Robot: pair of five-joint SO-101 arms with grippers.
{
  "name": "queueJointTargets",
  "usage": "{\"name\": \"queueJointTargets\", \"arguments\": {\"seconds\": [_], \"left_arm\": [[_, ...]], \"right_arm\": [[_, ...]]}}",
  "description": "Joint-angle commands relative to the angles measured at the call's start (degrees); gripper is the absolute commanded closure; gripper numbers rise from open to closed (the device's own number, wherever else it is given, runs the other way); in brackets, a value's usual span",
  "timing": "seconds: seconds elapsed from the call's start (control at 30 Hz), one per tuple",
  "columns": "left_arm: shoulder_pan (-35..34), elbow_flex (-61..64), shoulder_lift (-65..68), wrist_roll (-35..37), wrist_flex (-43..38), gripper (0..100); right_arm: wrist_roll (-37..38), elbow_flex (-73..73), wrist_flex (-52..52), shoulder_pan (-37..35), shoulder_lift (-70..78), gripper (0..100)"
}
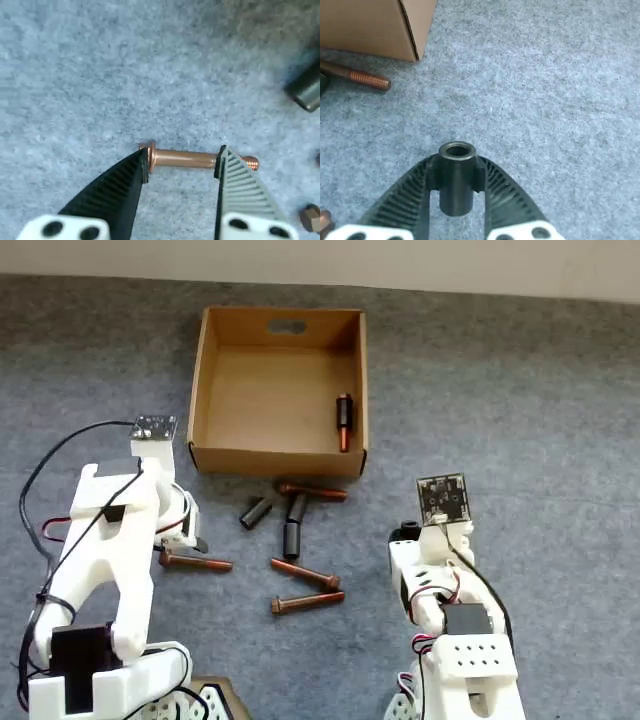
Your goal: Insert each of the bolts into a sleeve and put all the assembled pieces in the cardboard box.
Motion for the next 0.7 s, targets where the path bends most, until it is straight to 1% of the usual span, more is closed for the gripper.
{"name": "queueJointTargets", "arguments": {"seconds": [0.0, 0.07, 0.17, 0.27, 0.33, 0.37, 0.5, 0.67], "left_arm": [[0.6, -2.7, -0.5, 0.4, 2.7, 77], [0.2, -4.4, -0.6, -1.3, 5.8, 77], [0.2, -6.9, -0.6, -7.2, 9.1, 77], [0.5, -7.3, 0.0, -7.5, 11.7, 77], [0.6, -6.0, 0.0, -7.5, 11.8, 77], [0.6, -4.8, 0.0, -7.5, 10.8, 77], [0.6, 1.2, 0.0, -6.9, 1.9, 77], [0.6, 7.1, 0.1, 1.2, -8.7, 77]], "right_arm": [[-0.3, -0.4, 0.2, 0.7, -1.0, 99.3], [-0.3, -0.4, 0.2, 0.7, -1.0, 99.3], [-0.2, -0.5, 0.2, 0.7, -1.0, 99.3], [-0.2, -0.6, 0.2, 0.7, -1.0, 99.3], [-0.2, -0.7, 0.2, 0.7, -1.0, 99.3], [-0.2, -0.7, 0.2, 0.7, -1.0, 99.3], [-0.2, -0.7, 0.2, 0.7, -1.0, 99.3], [-0.2, -0.7, 0.2, 0.7, -1.0, 99.3]]}}
